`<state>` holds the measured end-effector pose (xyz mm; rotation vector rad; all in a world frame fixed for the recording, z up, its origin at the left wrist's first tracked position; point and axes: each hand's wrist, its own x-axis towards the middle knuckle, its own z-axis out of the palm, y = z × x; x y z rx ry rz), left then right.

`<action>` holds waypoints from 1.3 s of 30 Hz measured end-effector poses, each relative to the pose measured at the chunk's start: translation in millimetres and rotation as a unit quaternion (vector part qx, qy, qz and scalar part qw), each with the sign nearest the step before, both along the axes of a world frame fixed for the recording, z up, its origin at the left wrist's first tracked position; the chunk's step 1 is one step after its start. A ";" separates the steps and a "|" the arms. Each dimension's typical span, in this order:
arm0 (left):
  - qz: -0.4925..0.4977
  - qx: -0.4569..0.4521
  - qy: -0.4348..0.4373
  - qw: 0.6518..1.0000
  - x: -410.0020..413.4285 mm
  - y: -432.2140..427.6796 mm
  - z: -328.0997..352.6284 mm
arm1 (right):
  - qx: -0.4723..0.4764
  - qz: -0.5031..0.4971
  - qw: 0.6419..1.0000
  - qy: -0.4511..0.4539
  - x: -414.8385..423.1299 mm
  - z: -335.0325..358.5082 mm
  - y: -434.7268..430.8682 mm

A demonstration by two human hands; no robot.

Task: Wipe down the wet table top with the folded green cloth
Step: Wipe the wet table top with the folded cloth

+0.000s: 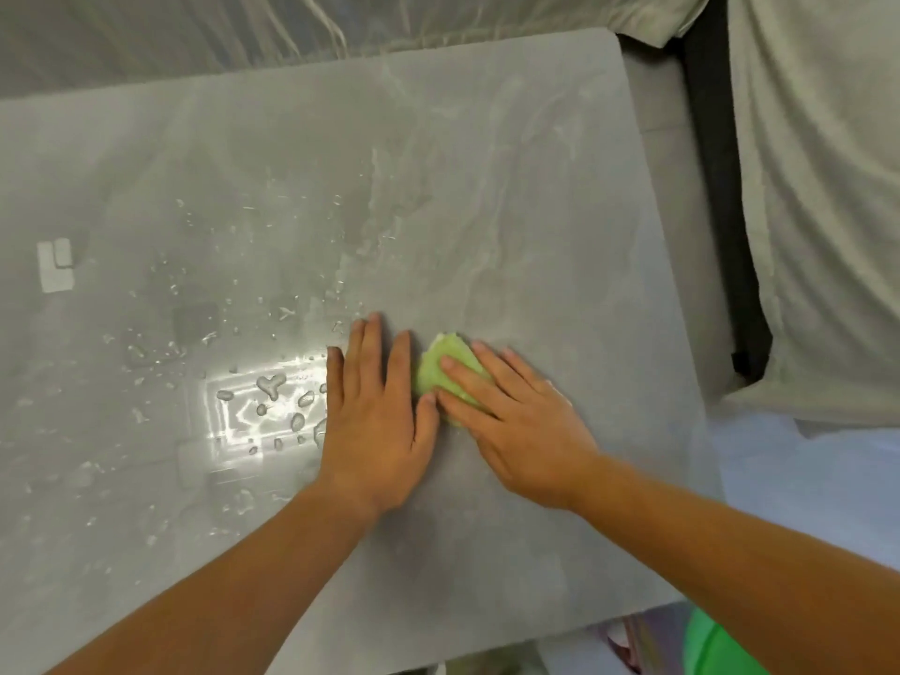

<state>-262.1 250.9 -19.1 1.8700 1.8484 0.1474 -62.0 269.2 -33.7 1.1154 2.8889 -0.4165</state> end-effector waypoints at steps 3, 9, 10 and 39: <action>-0.029 0.015 0.022 0.999 0.0 -12.0 -6.0 | 0.016 -0.036 0.999 -0.030 16.8 -4.0 22.8; -0.048 0.021 0.061 0.997 -3.3 -14.2 -8.6 | 0.035 -0.259 0.965 -0.003 -0.9 -5.5 2.3; -0.050 0.018 0.064 0.997 -2.4 -14.6 -7.5 | 0.035 -0.222 0.975 0.000 -6.8 -6.0 -23.8; -0.025 -0.014 0.134 0.991 22.2 -16.7 -15.6 | -0.006 -0.359 0.933 -0.037 110.4 -1.9 -48.6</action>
